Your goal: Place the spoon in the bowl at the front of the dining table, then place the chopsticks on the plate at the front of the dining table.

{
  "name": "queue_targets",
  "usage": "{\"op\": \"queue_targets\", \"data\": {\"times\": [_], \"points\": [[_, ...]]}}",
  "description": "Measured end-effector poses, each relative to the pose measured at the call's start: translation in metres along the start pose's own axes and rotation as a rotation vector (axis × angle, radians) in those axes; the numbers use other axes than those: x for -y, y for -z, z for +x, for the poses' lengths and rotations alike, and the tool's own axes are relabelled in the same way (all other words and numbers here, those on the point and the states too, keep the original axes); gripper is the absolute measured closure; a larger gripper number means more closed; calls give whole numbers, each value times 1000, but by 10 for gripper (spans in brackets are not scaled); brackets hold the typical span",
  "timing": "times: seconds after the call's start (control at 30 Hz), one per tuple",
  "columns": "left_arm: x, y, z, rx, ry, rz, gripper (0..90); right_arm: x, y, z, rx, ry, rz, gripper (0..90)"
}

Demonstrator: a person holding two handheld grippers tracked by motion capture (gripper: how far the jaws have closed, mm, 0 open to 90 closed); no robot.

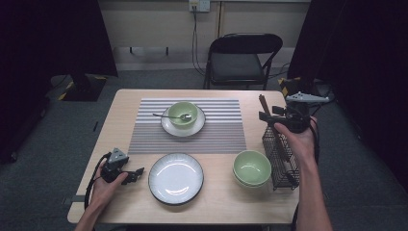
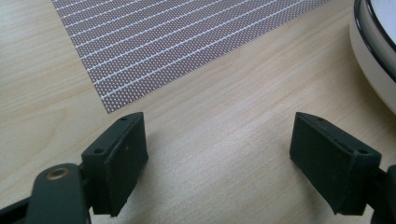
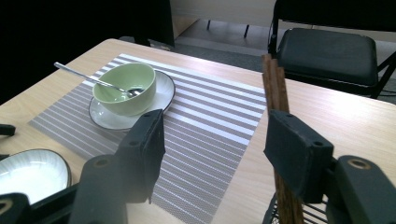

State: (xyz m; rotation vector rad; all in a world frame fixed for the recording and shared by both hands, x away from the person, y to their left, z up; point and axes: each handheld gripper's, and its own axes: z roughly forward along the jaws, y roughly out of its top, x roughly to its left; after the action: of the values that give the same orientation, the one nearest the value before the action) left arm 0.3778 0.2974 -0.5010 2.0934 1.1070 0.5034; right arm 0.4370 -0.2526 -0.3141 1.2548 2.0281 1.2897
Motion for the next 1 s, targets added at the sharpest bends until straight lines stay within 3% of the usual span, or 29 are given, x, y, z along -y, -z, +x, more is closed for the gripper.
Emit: {"op": "queue_targets", "data": {"times": [0.47,0.5,0.7,0.8,0.87,0.93,1.0], "points": [[0,0,0,-1,0,0,182,5,-10,-20,-7,-49,16,393],[0,0,0,-1,-1,0,182,5,-13,-21,2,-46,39,395],[0,0,0,-1,0,0,182,8,-18,-27,14,-58,57,453],[0,0,0,-1,0,0,182,10,-22,-29,63,-53,65,497],[0,0,0,-1,0,0,182,11,-23,-30,61,-53,63,519],[0,0,0,-1,0,0,182,12,-25,-33,94,-63,61,547],[0,0,0,0,0,0,182,13,-26,-35,84,-70,62,557]]}}
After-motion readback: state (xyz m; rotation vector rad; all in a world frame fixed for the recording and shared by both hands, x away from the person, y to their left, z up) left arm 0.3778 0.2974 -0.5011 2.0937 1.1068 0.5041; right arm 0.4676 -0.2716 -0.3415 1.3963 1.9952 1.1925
